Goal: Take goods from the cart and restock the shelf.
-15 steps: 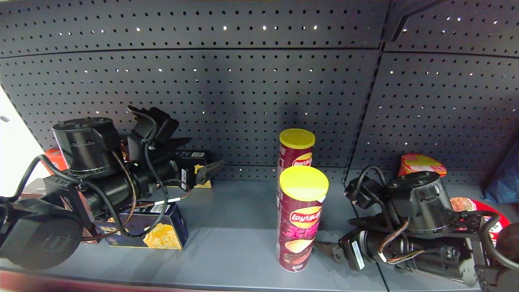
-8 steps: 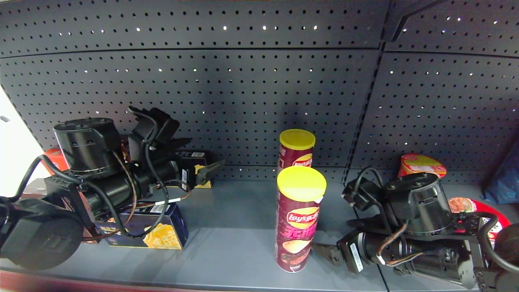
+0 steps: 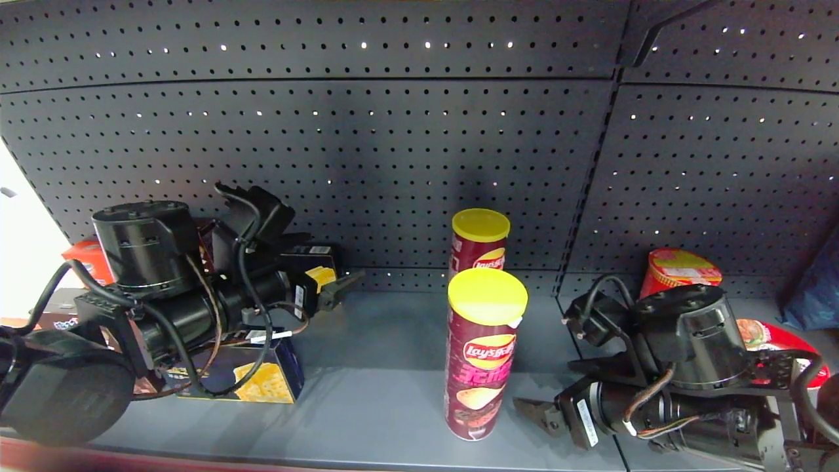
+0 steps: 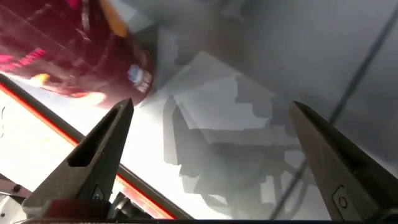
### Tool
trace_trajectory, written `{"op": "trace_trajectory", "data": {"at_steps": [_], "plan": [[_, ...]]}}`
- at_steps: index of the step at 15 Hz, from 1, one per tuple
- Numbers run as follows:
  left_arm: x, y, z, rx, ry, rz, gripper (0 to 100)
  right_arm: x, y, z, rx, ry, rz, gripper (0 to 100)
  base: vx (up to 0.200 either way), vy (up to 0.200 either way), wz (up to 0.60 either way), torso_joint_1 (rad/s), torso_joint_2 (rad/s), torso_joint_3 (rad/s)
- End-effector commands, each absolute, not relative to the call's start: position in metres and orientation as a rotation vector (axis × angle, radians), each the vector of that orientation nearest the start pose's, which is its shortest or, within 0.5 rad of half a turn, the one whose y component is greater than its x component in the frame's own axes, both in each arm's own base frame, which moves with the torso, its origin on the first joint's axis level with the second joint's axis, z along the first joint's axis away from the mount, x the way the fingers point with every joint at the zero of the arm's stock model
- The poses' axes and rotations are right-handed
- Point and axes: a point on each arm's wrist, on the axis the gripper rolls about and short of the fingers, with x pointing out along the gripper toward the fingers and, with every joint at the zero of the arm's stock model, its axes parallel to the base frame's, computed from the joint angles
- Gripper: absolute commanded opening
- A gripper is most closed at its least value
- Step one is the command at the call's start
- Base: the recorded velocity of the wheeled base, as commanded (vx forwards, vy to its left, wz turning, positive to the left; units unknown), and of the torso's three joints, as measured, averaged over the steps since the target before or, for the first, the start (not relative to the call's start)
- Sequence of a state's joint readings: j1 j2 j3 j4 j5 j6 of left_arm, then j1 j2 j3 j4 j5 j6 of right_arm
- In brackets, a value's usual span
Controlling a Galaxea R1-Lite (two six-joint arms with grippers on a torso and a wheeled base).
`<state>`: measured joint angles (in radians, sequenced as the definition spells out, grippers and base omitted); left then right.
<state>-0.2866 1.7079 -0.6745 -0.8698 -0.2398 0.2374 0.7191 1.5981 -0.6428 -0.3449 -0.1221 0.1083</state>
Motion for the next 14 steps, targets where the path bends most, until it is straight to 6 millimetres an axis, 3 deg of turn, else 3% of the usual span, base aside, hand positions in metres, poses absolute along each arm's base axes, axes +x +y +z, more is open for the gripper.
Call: {"op": "trace_trajectory", "data": {"at_steps": [1, 6, 11, 14], "plan": [[0.277, -0.095, 0.165, 0.263, 0.109, -0.573, 100, 0.190, 0.157, 0.150, -0.131, 0.566, 0.531, 100, 0.000, 0.000, 0.00, 0.000, 0.00, 0.000], [0.249, -0.133, 0.149, 0.288, 0.158, -0.726, 100, 0.196, 0.143, 0.154, -0.111, 0.555, 0.476, 100, 0.000, 0.000, 0.00, 0.000, 0.00, 0.000], [0.226, -0.141, 0.130, 0.322, 0.229, -0.779, 100, 0.197, 0.144, 0.152, -0.113, 0.561, 0.476, 100, 0.000, 0.000, 0.00, 0.000, 0.00, 0.000], [0.227, -0.145, 0.129, 0.327, 0.227, -0.783, 100, 0.197, 0.144, 0.151, -0.114, 0.565, 0.477, 100, 0.000, 0.000, 0.00, 0.000, 0.00, 0.000]]}}
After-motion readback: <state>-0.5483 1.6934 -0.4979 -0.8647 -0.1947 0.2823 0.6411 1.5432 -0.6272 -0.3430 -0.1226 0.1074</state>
